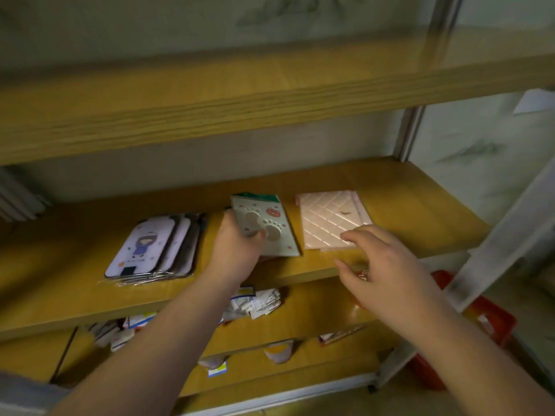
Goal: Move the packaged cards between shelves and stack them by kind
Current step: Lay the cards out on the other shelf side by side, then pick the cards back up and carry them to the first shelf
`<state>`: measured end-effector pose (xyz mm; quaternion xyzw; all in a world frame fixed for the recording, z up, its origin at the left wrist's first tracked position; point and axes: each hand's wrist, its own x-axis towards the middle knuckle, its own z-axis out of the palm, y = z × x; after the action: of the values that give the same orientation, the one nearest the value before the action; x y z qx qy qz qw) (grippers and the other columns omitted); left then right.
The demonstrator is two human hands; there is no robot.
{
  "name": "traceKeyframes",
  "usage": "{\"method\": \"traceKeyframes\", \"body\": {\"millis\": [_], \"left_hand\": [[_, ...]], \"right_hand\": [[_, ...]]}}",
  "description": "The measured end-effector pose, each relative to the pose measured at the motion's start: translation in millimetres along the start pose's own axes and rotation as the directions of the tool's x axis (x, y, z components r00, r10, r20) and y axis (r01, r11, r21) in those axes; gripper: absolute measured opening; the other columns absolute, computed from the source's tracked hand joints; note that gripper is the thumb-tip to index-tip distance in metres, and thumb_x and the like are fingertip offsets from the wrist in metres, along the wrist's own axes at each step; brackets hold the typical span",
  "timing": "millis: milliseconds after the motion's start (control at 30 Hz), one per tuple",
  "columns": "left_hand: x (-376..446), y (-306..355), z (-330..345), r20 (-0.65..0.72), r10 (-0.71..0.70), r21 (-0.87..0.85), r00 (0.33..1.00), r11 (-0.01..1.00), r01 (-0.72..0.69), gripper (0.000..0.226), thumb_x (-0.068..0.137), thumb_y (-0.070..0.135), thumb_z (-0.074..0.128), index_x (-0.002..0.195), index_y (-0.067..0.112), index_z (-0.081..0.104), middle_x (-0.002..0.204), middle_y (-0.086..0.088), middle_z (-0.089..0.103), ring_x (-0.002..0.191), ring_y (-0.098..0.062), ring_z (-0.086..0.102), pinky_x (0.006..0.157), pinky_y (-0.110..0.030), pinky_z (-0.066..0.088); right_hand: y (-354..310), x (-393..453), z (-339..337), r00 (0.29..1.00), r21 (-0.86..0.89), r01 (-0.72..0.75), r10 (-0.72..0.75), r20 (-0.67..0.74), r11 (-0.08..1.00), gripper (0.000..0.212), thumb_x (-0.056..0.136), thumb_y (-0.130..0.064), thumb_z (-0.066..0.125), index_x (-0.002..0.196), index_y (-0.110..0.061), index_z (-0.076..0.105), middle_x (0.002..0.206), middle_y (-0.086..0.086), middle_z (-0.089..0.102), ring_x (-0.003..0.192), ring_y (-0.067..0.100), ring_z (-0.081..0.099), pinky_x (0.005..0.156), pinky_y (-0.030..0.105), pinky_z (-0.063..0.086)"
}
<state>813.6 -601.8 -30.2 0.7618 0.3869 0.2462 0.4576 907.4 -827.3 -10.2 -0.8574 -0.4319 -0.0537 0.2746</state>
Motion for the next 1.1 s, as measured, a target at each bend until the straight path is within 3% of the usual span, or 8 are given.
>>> {"method": "traceKeyframes", "body": {"millis": [133,267,400,600,733,900,1100], "left_hand": [[0.5,9.1,8.7,-0.047,0.096,0.329,0.994,0.941,-0.075,0.061,0.089,0.022,0.071,0.144,0.015,0.044,0.143,-0.009,0.051,0.134,-0.032,0.041,0.108,-0.043,0.038],[-13.6,11.6,9.9,-0.044,0.111,0.479,0.993,0.874,-0.077,0.069,0.092,0.029,0.066,0.151,0.013,0.034,0.154,-0.014,0.035,0.141,-0.036,0.027,0.114,-0.045,0.027],[-31.9,8.4,3.3,-0.007,0.137,0.521,0.991,0.846,-0.113,0.069,0.091,0.03,0.063,0.152,0.016,0.035,0.157,-0.01,0.031,0.145,-0.031,0.021,0.116,-0.044,0.024],[-56.0,-5.1,-21.1,0.062,0.255,0.555,0.965,0.795,-0.246,0.059,0.094,0.031,0.062,0.148,0.018,0.044,0.156,-0.001,0.036,0.147,-0.019,0.021,0.116,-0.035,0.025],[-72.0,-11.8,-39.3,0.082,0.326,0.621,0.942,0.722,-0.304,0.055,0.094,0.029,0.064,0.146,0.019,0.048,0.154,0.0,0.041,0.148,-0.019,0.025,0.114,-0.032,0.024],[-83.3,-16.4,-74.2,0.062,0.356,0.683,0.933,0.666,-0.299,0.059,0.091,0.029,0.067,0.145,0.015,0.049,0.151,-0.002,0.047,0.145,-0.019,0.031,0.112,-0.03,0.026],[-94.3,-39.6,-134.2,-0.035,0.342,0.649,0.939,0.722,-0.239,0.056,0.092,0.028,0.066,0.144,0.014,0.05,0.153,-0.001,0.045,0.148,-0.018,0.026,0.113,-0.029,0.024]], "right_hand": [[10.5,-5.3,-5.5,0.999,0.011,0.022,-0.022,0.03,1.0,0.048,0.088,-0.047,0.057,0.132,-0.028,0.056,0.127,-0.015,0.054,0.116,0.004,0.05,0.092,0.02,0.042],[18.0,-5.9,-7.8,0.999,0.035,0.031,-0.032,0.041,0.999,0.046,0.09,-0.047,0.057,0.133,-0.031,0.054,0.128,-0.019,0.051,0.117,-0.002,0.044,0.091,0.014,0.034],[17.0,-4.8,-4.4,0.996,0.066,0.065,-0.068,0.053,0.996,0.045,0.091,-0.044,0.059,0.133,-0.029,0.055,0.128,-0.017,0.052,0.119,0.001,0.046,0.094,0.015,0.036],[3.5,12.7,10.4,0.993,0.123,0.114,-0.118,0.026,0.986,0.042,0.09,-0.042,0.062,0.129,-0.027,0.059,0.123,-0.015,0.056,0.106,-0.004,0.043,0.086,0.008,0.032],[-16.2,26.6,27.7,0.986,0.171,0.158,-0.166,0.03,0.972,0.043,0.09,-0.041,0.06,0.13,-0.024,0.059,0.124,-0.012,0.057,0.111,0.003,0.052,0.092,0.017,0.04],[-48.5,30.3,47.0,0.977,0.185,0.189,-0.204,0.064,0.964,0.04,0.091,-0.042,0.061,0.129,-0.027,0.058,0.124,-0.013,0.057,0.112,0.006,0.053,0.089,0.017,0.037],[-105.7,31.3,61.6,0.965,0.159,0.242,-0.255,0.065,0.957,0.039,0.09,-0.039,0.064,0.124,-0.022,0.061,0.12,-0.006,0.059,0.109,0.015,0.056,0.09,0.031,0.048]]}}
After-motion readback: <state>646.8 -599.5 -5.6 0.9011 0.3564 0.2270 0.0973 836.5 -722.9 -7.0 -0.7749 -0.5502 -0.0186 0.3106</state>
